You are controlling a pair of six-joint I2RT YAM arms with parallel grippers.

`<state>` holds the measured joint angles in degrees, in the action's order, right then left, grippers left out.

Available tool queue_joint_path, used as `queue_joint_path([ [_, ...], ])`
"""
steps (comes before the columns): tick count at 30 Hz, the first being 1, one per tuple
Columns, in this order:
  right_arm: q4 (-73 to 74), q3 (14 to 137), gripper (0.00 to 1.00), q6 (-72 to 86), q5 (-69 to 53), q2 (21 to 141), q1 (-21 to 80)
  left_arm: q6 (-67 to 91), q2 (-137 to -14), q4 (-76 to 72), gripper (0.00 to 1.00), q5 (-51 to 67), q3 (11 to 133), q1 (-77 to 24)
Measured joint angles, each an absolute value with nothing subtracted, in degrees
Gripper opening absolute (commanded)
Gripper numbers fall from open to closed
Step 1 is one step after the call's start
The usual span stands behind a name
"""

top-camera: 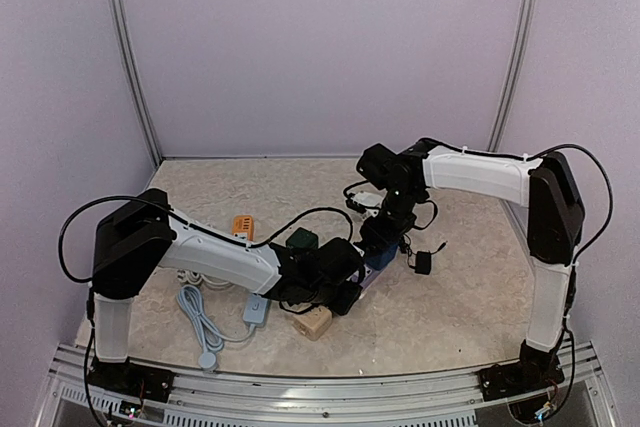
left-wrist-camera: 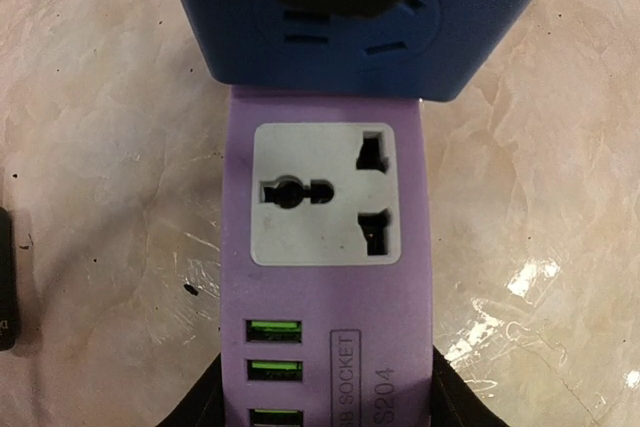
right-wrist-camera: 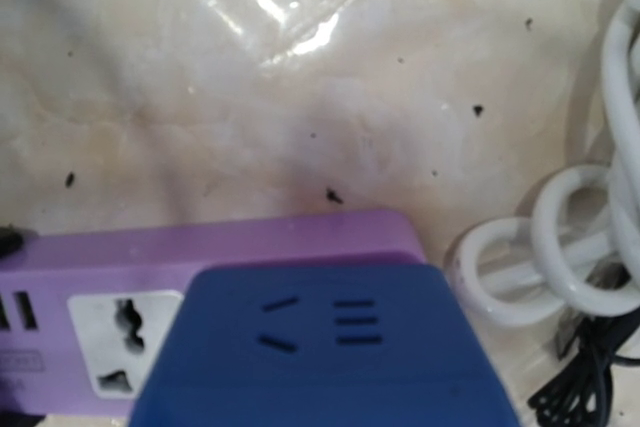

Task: Insert the plug
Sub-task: Insert the plug into the socket.

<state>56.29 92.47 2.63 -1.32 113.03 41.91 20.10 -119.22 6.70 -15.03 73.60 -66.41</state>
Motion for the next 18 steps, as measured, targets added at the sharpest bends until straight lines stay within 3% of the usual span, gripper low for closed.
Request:
queue_joint_path([
  [18,56.6,93.1,0.01,2.6,-1.3,113.8,41.9,20.1,-118.8,5.4,0.20,-15.0,72.7,-66.3],
])
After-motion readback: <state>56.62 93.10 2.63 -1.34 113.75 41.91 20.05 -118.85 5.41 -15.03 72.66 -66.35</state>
